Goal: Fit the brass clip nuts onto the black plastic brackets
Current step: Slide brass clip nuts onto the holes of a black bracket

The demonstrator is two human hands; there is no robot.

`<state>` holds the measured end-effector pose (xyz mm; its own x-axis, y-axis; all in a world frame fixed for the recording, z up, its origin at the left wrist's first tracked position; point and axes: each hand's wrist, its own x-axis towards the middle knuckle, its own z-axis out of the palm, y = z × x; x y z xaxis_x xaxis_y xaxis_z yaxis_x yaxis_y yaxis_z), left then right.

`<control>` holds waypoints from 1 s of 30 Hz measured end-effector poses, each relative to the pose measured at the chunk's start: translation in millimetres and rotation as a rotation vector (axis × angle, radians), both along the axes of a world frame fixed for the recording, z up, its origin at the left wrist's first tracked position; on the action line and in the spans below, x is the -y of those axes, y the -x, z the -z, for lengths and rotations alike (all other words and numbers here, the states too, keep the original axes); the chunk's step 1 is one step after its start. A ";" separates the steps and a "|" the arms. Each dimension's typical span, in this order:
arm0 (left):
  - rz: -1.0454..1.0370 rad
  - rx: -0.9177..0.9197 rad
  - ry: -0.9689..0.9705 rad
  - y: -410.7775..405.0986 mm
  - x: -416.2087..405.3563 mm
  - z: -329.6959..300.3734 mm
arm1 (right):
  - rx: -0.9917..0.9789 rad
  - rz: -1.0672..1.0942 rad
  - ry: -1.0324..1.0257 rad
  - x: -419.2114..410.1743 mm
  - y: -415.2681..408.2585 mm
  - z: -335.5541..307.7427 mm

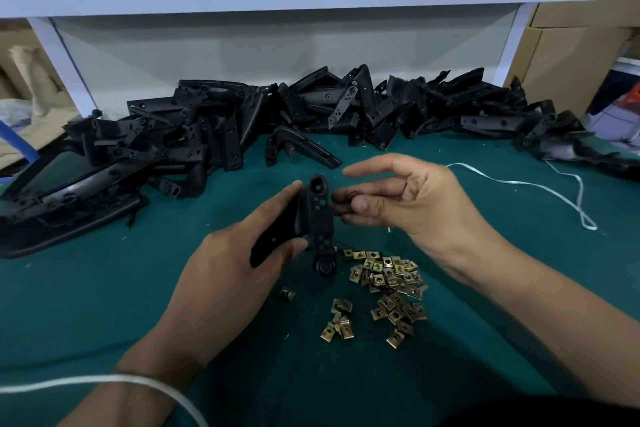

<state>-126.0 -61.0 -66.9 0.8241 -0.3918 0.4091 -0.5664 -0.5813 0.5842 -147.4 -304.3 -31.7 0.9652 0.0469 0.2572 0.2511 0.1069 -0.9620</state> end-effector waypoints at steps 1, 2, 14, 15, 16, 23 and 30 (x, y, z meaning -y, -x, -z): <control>-0.003 0.016 -0.010 -0.8 -0.4 1.1 | -0.015 -0.006 -0.009 -1.6 0.4 -0.9; -0.004 0.031 -0.022 -1.4 -0.7 2.2 | -0.024 -0.006 -0.016 -3.2 0.8 -1.7; -0.008 0.055 -0.029 -4.5 -1.9 6.8 | 0.009 -0.049 0.018 -6.4 5.0 -0.2; -0.006 0.055 -0.032 -4.2 -1.9 6.8 | 0.002 -0.053 0.027 -6.3 5.3 0.2; -0.005 0.055 -0.040 -4.0 -1.7 6.5 | -0.002 -0.054 0.037 -6.0 5.6 0.0; -0.037 0.116 -0.161 2.8 1.2 -0.3 | -0.059 -0.032 0.037 -3.9 4.6 -1.4; -0.114 0.175 -0.241 4.6 3.6 -5.1 | -0.028 0.027 0.127 -6.3 0.9 2.8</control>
<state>-130.6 -64.6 -61.8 0.7934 -0.4040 0.4553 -0.5695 -0.7568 0.3208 -148.3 -298.0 -34.5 0.9734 0.0511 0.2233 0.2247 -0.0231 -0.9742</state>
